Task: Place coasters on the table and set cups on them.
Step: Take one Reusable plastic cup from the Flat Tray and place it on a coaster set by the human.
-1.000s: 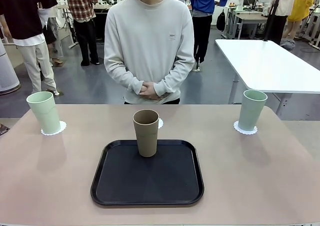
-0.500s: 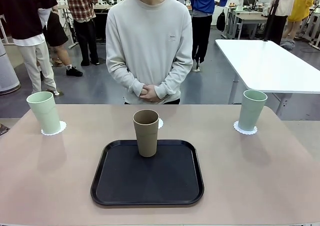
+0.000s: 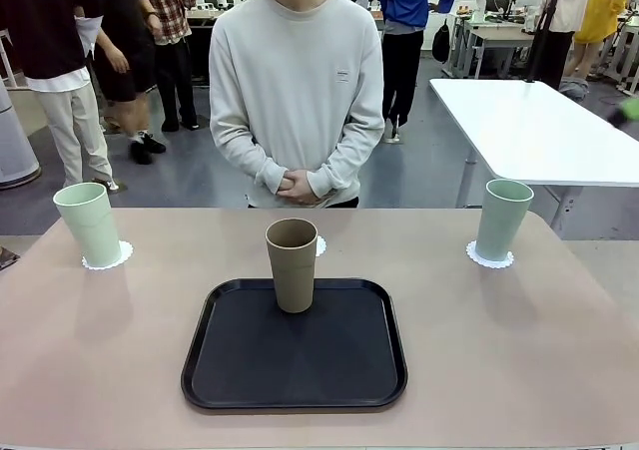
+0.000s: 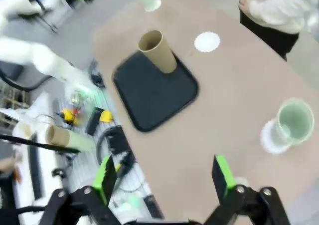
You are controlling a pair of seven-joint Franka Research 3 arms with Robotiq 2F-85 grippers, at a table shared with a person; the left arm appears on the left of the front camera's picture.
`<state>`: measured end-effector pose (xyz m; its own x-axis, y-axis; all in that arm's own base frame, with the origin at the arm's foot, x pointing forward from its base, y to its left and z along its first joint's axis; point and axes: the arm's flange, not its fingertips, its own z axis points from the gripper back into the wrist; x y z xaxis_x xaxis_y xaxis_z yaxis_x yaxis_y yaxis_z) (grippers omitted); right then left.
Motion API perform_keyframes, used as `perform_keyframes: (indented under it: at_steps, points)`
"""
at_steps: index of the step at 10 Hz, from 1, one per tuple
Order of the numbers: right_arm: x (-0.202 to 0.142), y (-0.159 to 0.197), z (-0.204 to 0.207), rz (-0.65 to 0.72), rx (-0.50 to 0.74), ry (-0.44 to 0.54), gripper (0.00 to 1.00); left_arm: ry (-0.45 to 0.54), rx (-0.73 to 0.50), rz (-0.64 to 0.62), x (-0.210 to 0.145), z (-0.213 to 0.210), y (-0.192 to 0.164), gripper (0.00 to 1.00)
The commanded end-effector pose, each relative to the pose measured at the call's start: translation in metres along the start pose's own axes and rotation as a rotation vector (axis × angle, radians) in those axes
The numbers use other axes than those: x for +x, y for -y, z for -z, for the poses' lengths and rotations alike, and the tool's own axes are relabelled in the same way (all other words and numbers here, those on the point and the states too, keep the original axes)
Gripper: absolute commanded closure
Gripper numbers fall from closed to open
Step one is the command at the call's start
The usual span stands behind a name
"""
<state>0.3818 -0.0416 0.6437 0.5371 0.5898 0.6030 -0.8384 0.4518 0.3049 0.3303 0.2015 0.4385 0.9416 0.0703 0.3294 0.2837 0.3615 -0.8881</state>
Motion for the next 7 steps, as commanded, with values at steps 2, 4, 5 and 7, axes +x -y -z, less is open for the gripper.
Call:
perform_keyframes:
  at_steps: [2, 4, 5, 7]
  points:
    - [0.052, -0.026, 0.124, -0.143, -0.189, -0.045, 0.00, 0.011, -0.007, 0.002, 0.000, -0.002, 0.002, 0.00]
    - [0.070, -0.026, 0.197, -0.252, -0.199, -0.145, 0.00, 0.011, -0.007, 0.002, 0.000, -0.002, 0.002, 0.00]
    - [0.067, -0.022, 0.221, -0.261, -0.129, -0.207, 0.00, 0.011, -0.007, 0.002, 0.000, -0.002, 0.002, 0.00]
    - [0.057, -0.012, 0.249, -0.259, -0.029, -0.283, 0.00, 0.011, -0.007, 0.002, 0.000, -0.002, 0.002, 0.00]
